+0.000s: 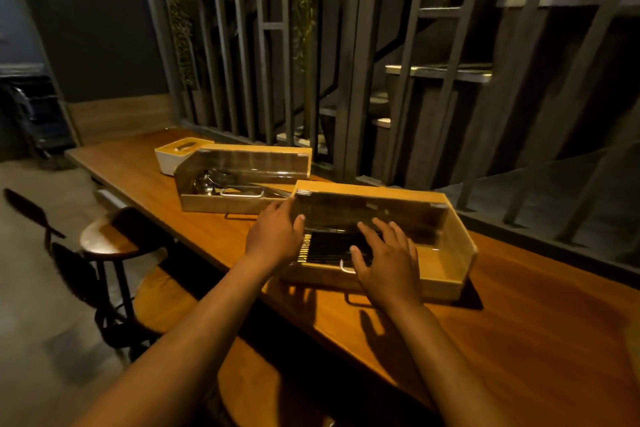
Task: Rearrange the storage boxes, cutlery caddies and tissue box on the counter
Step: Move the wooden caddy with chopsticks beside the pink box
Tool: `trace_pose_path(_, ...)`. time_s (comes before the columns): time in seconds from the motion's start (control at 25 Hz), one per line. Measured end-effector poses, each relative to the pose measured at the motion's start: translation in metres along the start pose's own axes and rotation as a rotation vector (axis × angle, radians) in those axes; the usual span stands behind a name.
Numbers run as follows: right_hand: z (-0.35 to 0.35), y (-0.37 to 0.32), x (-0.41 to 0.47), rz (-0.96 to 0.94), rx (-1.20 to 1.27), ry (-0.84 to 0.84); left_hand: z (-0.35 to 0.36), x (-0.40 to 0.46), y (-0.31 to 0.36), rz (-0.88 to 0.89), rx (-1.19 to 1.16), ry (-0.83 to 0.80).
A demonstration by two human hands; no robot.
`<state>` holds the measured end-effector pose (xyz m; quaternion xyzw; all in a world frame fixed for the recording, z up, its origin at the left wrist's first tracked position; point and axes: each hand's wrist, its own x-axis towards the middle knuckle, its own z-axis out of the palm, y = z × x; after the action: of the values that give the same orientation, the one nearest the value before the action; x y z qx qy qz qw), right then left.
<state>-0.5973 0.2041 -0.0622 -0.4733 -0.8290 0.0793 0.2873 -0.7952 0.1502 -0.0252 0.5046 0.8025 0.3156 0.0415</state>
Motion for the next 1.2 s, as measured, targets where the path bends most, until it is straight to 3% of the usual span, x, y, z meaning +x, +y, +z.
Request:
trace_pose_path(0.12,0.015,0.003,0.008,-0.016,-0.061,0.046,0.006,0.014,-0.011,-0.038,-0.157,-0.080)
trace_pose_path(0.28,0.026,0.011,0.014,-0.022,-0.039,0.177,0.012,0.014,-0.016,-0.070,-0.140,-0.074)
trace_pose_path(0.4,0.028,0.011,0.011,0.123,0.062,0.311,0.007,0.000,-0.020,-0.039,-0.216,-0.114)
trace_pose_path(0.52,0.022,0.002,0.007,0.287,0.155,0.395,0.000,-0.002,-0.029,-0.040,-0.520,-0.226)
trace_pose_path(0.6,0.021,-0.023,0.000,0.331,0.198,0.330,-0.003,0.013,-0.035,-0.047,-0.562,-0.156)
trace_pose_path(0.72,0.035,-0.065,-0.013,0.294,0.065,0.158,0.005,0.056,-0.044,-0.011,-0.358,0.007)
trace_pose_path(0.88,0.048,-0.076,-0.020,0.268,-0.079,0.073,0.024,0.085,-0.051,0.021,-0.402,-0.258)
trace_pose_path(1.08,0.022,-0.054,-0.036,0.263,0.016,0.034,0.023,0.079,-0.056,0.024,-0.448,-0.362)
trace_pose_path(1.2,0.004,-0.037,-0.056,0.323,0.019,0.074,0.017,0.058,-0.037,-0.031,-0.513,-0.637)
